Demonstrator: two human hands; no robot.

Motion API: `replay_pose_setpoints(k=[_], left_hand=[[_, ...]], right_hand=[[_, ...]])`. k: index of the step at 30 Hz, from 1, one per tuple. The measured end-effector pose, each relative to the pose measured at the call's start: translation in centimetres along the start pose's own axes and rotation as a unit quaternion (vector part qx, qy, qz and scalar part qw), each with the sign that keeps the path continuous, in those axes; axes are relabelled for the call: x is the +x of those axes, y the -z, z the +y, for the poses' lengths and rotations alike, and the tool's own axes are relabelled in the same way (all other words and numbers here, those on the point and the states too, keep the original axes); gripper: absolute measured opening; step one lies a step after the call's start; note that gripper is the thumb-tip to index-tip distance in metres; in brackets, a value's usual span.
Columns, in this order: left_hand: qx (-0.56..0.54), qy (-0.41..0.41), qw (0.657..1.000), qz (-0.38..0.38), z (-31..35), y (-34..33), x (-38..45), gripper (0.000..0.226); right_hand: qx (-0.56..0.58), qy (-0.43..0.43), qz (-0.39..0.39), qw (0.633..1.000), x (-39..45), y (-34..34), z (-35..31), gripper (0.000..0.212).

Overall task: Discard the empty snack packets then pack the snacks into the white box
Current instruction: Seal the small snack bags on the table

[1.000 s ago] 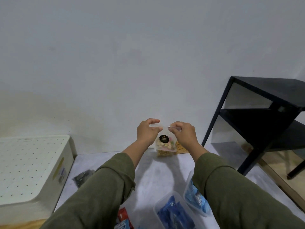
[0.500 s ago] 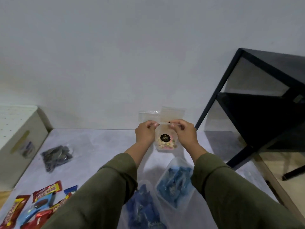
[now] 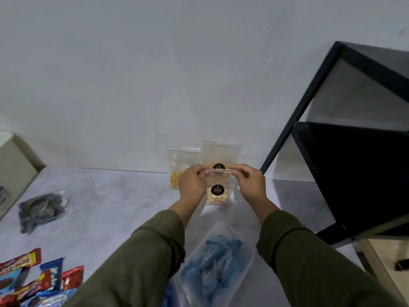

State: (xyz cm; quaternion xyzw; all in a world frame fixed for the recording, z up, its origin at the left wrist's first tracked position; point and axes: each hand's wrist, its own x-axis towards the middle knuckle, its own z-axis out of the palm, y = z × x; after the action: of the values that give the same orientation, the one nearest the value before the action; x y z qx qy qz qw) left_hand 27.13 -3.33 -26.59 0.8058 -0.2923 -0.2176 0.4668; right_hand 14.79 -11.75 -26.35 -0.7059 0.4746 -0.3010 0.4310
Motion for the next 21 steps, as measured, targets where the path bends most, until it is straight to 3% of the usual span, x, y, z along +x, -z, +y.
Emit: replay_pose_setpoints(k=[8,16,21], left_hand=[[-0.001,0.008,0.999,0.036,0.2,-1.0,2.5,0.013],[-0.024,0.015,0.997,0.071,0.9,1.8,2.6,0.023],[-0.023,0.002,0.997,0.071,-0.4,6.5,2.3,0.022]], right_hand=[[-0.015,0.027,0.013,0.999,3.1,-0.8,0.9,0.016],[-0.070,0.094,0.034,0.993,2.6,-1.4,-2.0,0.023],[-0.071,0.108,-0.029,0.991,0.8,-4.5,-6.1,0.030]])
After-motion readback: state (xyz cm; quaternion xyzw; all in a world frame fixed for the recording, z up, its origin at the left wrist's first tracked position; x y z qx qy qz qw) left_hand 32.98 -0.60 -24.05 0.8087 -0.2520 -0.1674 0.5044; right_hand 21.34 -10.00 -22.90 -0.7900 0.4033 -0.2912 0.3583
